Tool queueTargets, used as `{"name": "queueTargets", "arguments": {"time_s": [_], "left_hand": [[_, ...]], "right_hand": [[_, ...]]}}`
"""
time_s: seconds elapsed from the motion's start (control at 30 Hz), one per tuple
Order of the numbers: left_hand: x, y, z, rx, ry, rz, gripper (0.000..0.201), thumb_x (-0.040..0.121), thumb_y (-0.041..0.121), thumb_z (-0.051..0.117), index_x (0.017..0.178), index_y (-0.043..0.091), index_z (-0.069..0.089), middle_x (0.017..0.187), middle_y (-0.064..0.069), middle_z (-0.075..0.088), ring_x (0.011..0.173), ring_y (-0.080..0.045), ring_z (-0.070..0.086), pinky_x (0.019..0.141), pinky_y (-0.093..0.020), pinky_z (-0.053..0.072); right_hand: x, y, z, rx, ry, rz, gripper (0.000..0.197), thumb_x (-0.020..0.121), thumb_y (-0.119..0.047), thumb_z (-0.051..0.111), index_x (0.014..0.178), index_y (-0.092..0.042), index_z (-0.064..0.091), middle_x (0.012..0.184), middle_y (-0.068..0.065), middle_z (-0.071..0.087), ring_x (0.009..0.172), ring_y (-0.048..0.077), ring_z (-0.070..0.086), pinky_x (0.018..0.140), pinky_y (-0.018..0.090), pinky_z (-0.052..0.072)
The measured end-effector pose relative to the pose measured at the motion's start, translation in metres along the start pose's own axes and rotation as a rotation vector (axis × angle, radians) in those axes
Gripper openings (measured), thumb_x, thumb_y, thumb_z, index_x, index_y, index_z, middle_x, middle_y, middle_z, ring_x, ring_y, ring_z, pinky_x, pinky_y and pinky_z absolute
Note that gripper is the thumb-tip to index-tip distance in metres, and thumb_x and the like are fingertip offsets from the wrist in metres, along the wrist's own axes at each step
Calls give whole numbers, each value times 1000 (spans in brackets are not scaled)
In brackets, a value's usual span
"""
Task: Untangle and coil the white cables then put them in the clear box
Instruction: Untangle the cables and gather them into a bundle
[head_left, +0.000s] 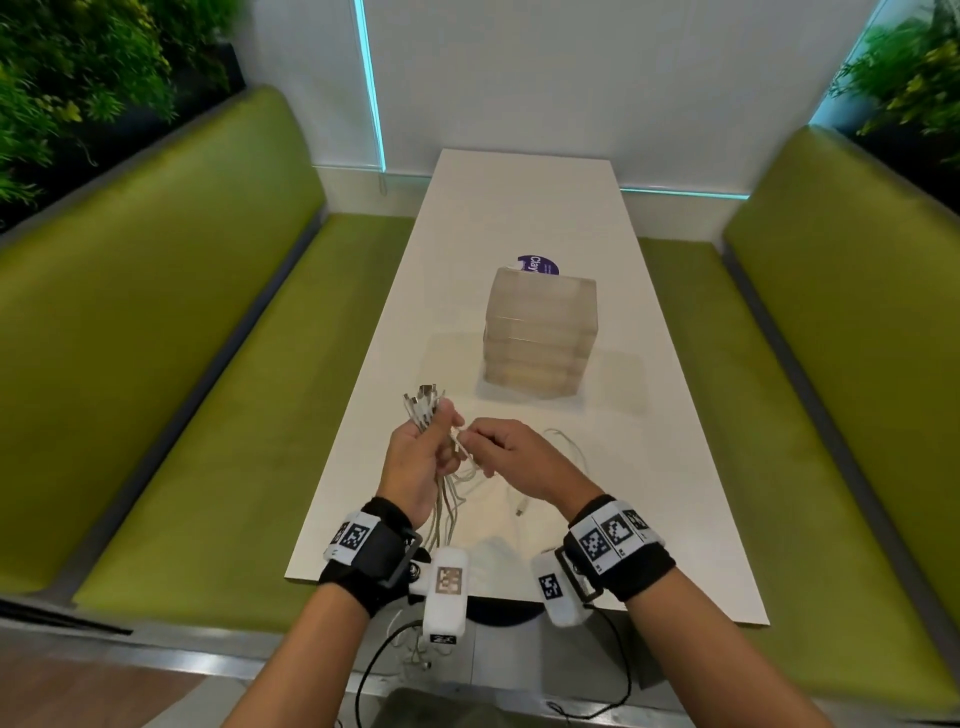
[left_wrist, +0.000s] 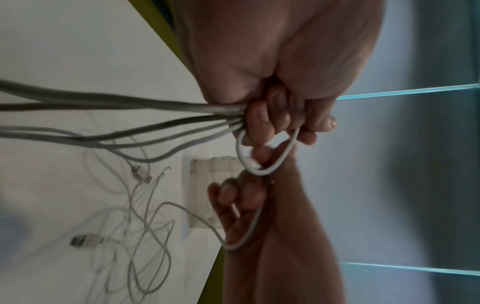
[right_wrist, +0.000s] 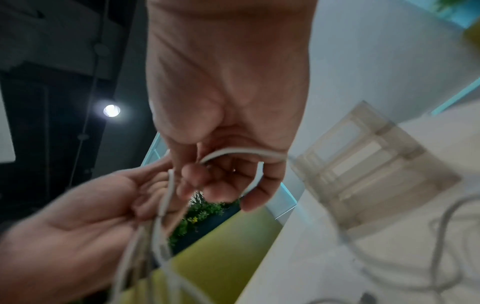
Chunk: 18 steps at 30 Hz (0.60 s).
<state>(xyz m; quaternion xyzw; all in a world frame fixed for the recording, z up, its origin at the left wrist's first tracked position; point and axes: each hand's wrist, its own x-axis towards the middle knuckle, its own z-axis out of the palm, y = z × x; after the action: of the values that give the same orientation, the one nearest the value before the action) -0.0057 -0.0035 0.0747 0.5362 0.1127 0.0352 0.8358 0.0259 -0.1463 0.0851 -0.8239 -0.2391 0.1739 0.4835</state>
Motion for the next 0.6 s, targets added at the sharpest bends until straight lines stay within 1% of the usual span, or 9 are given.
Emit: {"name": "queueTargets", "arguments": {"time_s": [0.07,0.13,0.2,0.23,0.3,0.37,0.43,0.5,0.6], "left_hand": [[3,6,-6,-77,49,5,30,96,29,49,72,11,51,45,9,24,39,-5,20,40,-18,21],[7,16,-13,-148,93,18,31,98,29,45,72,12,47,44,12,24,37,-3,20,38,-17,19],[9,29,-22,-194,127,44,32,99,29,43,71,13,45,44,12,24,37,-3,20,38,-17,19],[9,37,-27,-211,147,65,33,100,29,42,71,13,44,44,12,23,38,-3,20,38,-17,19],[11,50,-41,-232,188,107,35,100,31,41,71,13,44,44,12,23,39,-3,20,39,-18,19],[12,56,-54,-223,218,124,35,99,33,42,72,13,44,44,12,23,39,-4,20,40,-18,19],[14,52,-60,-180,241,110,34,99,33,44,72,13,45,45,12,24,40,-4,20,40,-18,20],[16,40,-57,-117,255,78,32,99,32,46,72,14,45,45,12,24,40,-4,21,40,-18,20],[17,22,-45,-23,219,47,28,98,27,48,74,13,47,46,12,25,39,-4,22,39,-18,21]], "right_hand": [[3,15,-8,-195,-75,18,24,97,-32,48,81,-20,61,73,-8,60,66,6,53,64,20,39],[9,40,-16,-480,-151,39,23,97,-29,45,91,-17,64,90,-6,68,81,13,59,75,27,40],[14,70,-24,-620,-189,114,22,97,-26,44,89,-21,63,89,-7,65,83,16,57,78,29,39],[14,83,-31,-596,-155,172,21,96,-23,44,86,-24,61,85,-10,62,81,15,56,77,28,38],[14,103,-45,-548,0,256,23,95,-19,44,80,-31,56,79,-16,59,80,12,57,74,27,39],[15,110,-57,-546,139,267,25,94,-18,43,77,-31,56,78,-16,62,80,13,60,76,30,42],[21,107,-60,-471,210,232,25,96,-18,43,78,-24,61,81,-13,64,83,17,61,79,34,45],[28,96,-59,-335,276,153,26,98,-18,42,80,-17,62,77,-8,65,80,19,61,79,36,47],[30,67,-54,-180,312,20,24,97,-13,44,83,-17,63,65,-6,57,67,15,54,69,33,45]]}}
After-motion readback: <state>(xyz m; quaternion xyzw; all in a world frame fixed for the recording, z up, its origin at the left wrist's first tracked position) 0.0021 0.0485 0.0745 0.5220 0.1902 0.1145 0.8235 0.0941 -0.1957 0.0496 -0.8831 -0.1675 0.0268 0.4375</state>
